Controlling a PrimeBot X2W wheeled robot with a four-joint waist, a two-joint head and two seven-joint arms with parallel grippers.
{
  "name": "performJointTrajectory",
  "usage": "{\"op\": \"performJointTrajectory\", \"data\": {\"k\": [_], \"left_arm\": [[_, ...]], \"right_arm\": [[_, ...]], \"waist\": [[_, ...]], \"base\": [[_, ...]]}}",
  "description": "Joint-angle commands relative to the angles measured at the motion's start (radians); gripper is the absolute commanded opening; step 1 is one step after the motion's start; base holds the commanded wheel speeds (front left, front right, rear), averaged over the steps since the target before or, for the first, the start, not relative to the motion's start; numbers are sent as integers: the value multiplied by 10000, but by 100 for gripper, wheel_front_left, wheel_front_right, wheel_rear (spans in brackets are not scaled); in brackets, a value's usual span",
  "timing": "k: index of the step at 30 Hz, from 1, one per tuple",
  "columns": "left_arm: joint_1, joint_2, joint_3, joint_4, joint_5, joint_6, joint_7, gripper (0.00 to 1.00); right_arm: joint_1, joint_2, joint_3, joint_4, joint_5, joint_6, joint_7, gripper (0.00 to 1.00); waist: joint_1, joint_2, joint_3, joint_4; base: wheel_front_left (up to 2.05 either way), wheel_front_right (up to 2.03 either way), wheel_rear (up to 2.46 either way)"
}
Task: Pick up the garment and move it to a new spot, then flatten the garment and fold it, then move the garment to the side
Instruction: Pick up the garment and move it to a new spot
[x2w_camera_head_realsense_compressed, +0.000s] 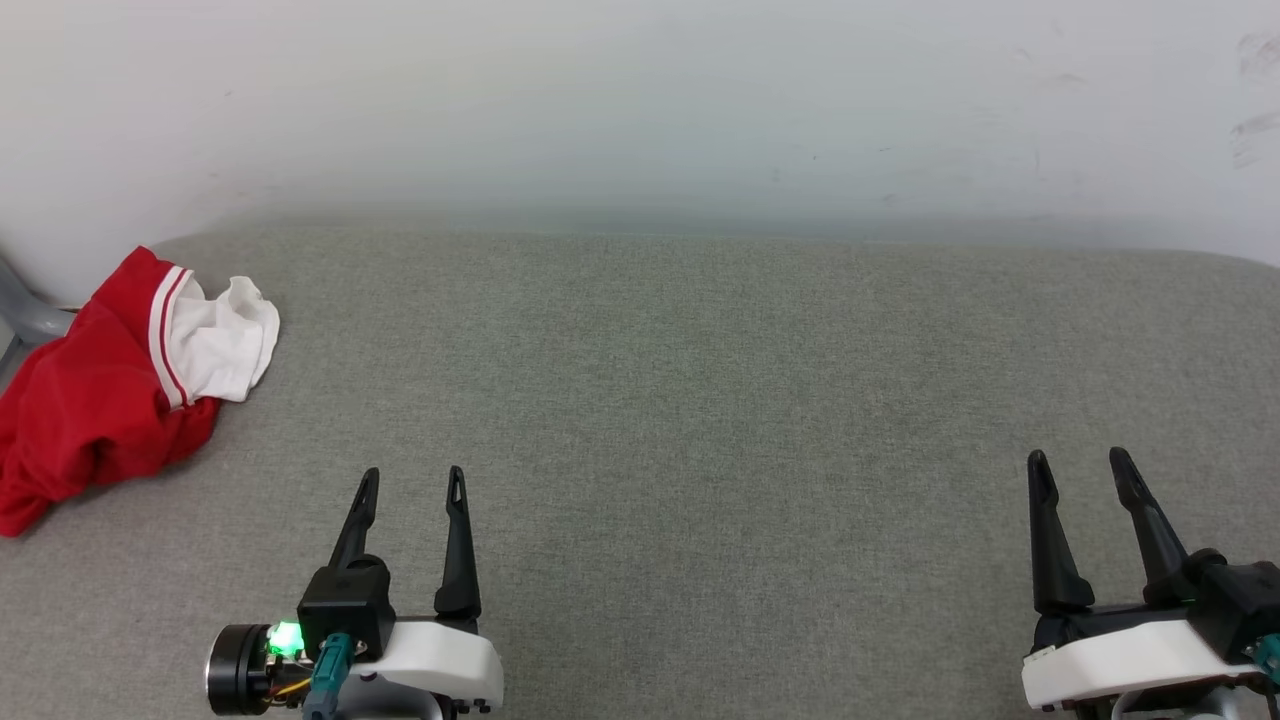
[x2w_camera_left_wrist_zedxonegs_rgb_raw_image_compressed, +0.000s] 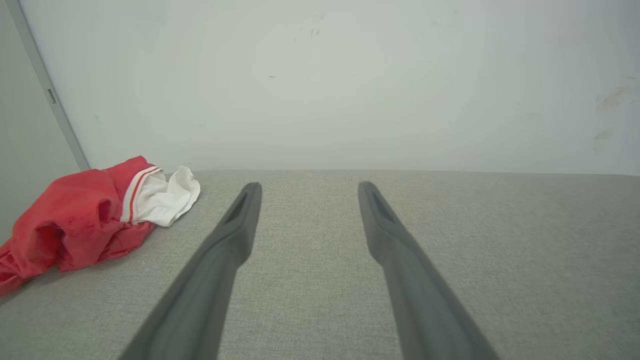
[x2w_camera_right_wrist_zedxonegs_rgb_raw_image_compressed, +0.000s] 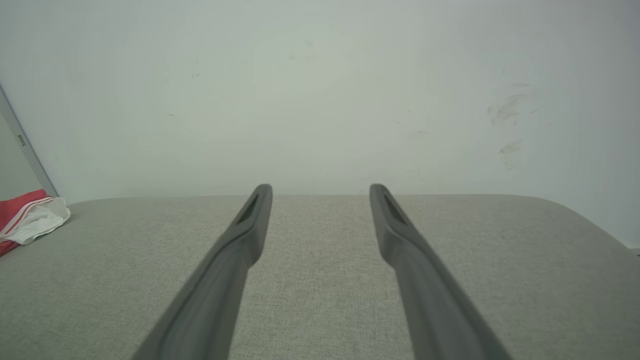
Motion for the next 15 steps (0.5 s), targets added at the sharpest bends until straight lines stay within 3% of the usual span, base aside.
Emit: {"op": "performJointTrajectory", "data": {"k": [1, 15], "left_arm": [[45, -18, 17, 12, -9, -12, -28, 100], [-10, -20, -56, 48, -72, 15, -28, 100]], "right_arm": [[67, 13, 3, 28, 56, -7, -19, 100], [112, 14, 3, 19, 42, -7, -19, 100]], "waist": [[0, -1, 1, 7], [0, -1, 1, 185]], "base": [[0, 0, 0], [0, 0, 0]]}}
